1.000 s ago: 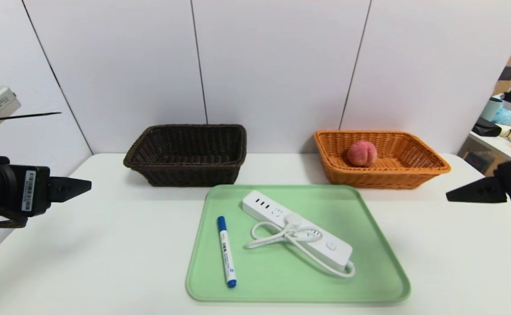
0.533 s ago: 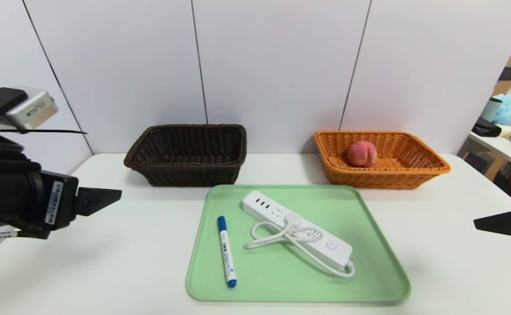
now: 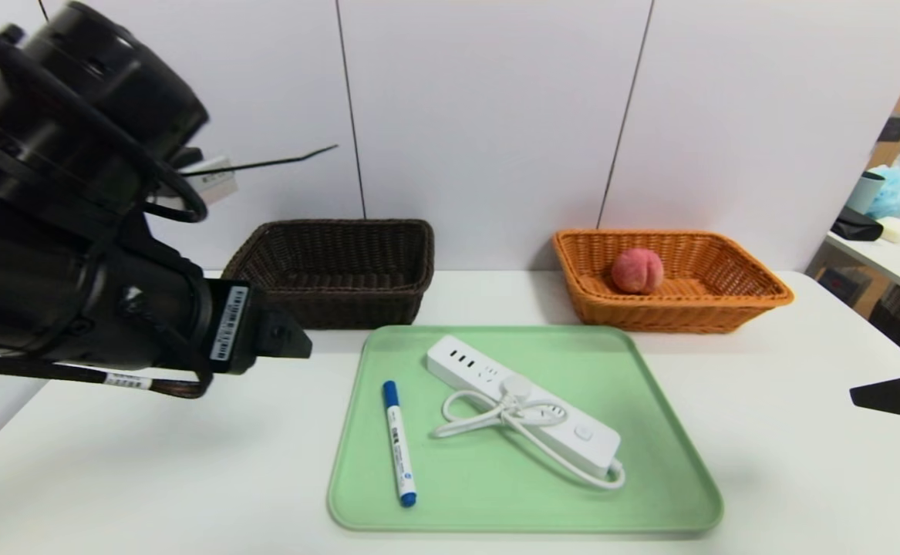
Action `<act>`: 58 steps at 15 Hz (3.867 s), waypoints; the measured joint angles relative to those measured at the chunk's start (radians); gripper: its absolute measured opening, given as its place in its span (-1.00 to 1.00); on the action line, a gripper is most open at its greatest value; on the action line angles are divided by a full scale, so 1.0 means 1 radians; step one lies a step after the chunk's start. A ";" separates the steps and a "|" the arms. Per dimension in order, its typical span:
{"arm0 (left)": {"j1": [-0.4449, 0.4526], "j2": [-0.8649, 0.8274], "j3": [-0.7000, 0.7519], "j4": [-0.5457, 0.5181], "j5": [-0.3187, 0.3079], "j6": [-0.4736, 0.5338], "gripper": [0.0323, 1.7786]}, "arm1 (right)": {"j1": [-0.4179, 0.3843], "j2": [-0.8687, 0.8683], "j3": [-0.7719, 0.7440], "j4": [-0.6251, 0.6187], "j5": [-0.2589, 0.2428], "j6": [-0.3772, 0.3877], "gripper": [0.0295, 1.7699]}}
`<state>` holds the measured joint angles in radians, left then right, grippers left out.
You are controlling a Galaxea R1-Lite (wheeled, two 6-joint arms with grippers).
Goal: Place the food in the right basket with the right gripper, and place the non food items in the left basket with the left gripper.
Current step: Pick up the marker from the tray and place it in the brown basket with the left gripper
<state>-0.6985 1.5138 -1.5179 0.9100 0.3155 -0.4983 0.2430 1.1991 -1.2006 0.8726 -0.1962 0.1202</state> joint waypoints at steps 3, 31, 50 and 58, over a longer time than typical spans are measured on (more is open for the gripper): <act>-0.062 0.112 -0.041 0.017 0.021 -0.102 0.90 | -0.002 -0.002 0.020 0.000 0.000 0.001 0.91; -0.112 0.546 -0.243 0.080 -0.094 -0.459 0.90 | -0.011 -0.024 0.057 -0.003 -0.002 0.000 0.91; -0.013 0.641 -0.308 0.103 -0.188 -0.563 0.90 | -0.027 -0.033 0.072 -0.005 0.007 0.000 0.91; -0.013 0.672 -0.340 0.103 -0.190 -0.566 0.90 | -0.027 -0.023 0.072 -0.009 0.008 0.000 0.91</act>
<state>-0.7119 2.1860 -1.8579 1.0130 0.1251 -1.0645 0.2160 1.1766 -1.1289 0.8634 -0.1879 0.1206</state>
